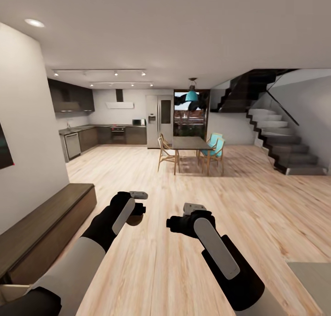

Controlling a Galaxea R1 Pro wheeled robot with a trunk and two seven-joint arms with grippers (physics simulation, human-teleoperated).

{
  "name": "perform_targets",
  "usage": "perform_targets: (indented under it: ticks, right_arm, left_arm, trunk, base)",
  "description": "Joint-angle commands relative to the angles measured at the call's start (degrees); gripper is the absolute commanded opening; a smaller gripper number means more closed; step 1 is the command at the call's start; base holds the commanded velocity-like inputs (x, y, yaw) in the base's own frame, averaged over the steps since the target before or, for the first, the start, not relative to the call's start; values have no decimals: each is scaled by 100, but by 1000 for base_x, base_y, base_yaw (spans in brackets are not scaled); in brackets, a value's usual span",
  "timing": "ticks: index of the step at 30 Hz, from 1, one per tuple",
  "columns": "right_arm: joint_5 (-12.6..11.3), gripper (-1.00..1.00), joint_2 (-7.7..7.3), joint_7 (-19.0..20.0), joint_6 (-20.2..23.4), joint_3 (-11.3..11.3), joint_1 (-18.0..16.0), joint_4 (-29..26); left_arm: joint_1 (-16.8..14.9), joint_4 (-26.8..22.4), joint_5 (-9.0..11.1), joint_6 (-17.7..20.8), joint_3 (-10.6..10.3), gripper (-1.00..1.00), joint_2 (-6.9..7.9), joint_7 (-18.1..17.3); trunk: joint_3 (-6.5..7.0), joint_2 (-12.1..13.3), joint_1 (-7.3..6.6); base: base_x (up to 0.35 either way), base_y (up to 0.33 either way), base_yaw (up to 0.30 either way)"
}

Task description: Place each of the two pumpkins and all three candles from the living room inside a cabinet in the living room (use any cabinet), then make sure every cabinet is closed, and position the cauldron so it is next to a table in the living room.

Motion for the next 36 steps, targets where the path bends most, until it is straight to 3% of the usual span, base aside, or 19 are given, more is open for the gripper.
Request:
perform_targets:
  ticks: [1,11,21,36]
  right_arm:
    - [-46,100,1,-58,39,1,-5,-5]
    - [-46,100,1,-63,39,5,-5,-5]
    - [-46,100,1,-63,39,5,-5,-5]
    - [-51,100,1,-53,45,-1,-10,-5]
  left_arm:
    - [-5,-4,37,13,-12,-100,2,62]
    - [-5,-4,35,13,-12,-100,2,71]
    - [-5,-6,47,13,-12,-100,6,79]
    - [-3,-24,72,12,-10,-100,11,49]
  trunk:
    - [-5,-6,6]
    - [-5,-6,6]
    - [-5,-6,6]
    - [-5,-6,6]
  base:
    - [338,0,101]
    - [337,-21,223]
    - [280,-165,285]
    - [35,-33,287]
